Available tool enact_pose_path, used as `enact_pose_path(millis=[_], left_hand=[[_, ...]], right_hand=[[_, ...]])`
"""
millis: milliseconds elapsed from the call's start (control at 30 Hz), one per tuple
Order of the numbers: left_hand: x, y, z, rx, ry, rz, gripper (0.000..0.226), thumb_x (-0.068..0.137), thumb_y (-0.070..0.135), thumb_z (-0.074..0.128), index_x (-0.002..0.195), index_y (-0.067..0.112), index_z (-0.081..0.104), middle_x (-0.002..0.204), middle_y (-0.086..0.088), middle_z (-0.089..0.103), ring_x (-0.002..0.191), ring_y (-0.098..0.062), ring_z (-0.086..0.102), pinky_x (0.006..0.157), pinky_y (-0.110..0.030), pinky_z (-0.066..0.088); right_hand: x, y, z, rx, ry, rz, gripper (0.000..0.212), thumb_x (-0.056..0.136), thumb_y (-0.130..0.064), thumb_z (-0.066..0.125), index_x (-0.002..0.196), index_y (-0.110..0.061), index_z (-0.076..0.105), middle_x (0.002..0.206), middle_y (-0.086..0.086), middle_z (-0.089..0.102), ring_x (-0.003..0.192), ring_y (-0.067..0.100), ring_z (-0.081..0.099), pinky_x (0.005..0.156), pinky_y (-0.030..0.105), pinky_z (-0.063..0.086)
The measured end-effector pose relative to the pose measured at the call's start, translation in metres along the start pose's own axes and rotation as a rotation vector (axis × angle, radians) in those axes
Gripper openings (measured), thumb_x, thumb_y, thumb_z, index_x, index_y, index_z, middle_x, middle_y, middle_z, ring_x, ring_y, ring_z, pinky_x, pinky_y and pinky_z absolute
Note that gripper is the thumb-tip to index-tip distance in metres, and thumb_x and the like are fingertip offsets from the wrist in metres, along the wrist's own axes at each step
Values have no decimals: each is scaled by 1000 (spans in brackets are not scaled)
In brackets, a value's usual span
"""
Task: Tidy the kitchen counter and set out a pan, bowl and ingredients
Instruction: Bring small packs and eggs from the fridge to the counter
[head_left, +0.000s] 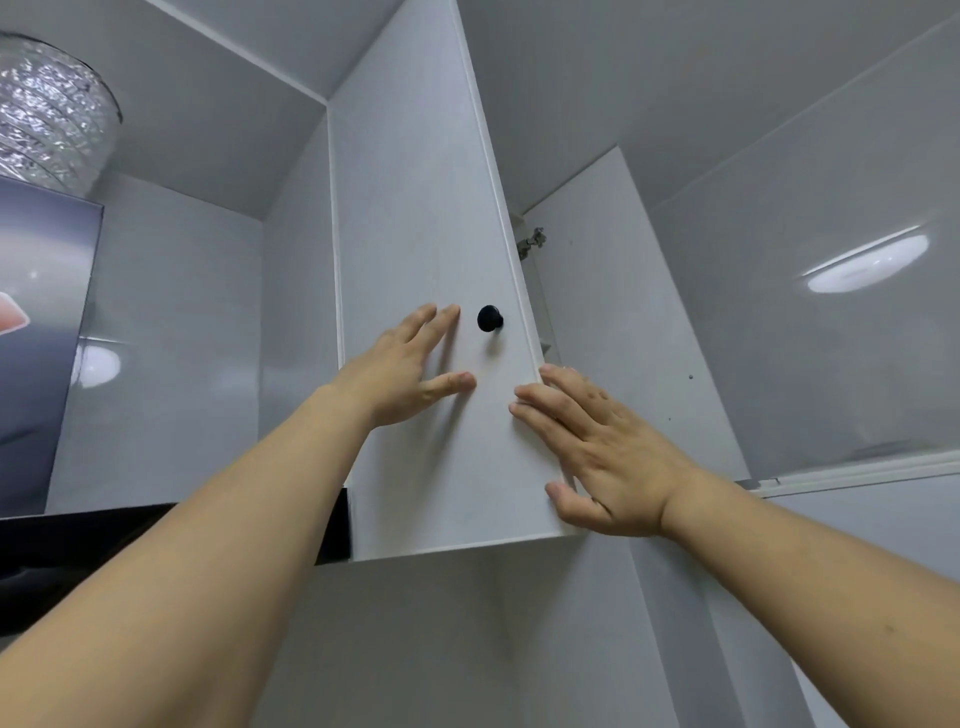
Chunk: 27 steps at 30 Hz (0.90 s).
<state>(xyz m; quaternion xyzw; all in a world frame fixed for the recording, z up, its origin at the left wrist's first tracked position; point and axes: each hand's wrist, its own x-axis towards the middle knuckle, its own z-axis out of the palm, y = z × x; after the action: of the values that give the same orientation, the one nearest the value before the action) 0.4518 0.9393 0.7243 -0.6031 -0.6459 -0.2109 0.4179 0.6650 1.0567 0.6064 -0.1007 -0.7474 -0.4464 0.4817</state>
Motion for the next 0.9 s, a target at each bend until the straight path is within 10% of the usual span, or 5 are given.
enact_pose_path(millis=[633, 900], left_hand=[[73, -12, 109, 283, 155, 62, 73, 92, 70, 23, 154, 41, -2, 163, 10, -10, 149, -15, -15, 120, -49, -8], [77, -52, 164, 644, 115, 38, 80, 81, 68, -6, 154, 35, 0, 164, 3, -6, 150, -23, -12, 118, -51, -11]], right_hand=[[-25, 59, 133, -17, -216, 147, 65, 87, -36, 34, 143, -5, 43, 150, 15, 39, 138, 33, 37, 114, 42, 21], [6, 22, 231, 332, -430, 279, 64, 103, -40, 21, 154, -11, -6, 160, 7, -17, 148, 16, -8, 117, 29, -7]])
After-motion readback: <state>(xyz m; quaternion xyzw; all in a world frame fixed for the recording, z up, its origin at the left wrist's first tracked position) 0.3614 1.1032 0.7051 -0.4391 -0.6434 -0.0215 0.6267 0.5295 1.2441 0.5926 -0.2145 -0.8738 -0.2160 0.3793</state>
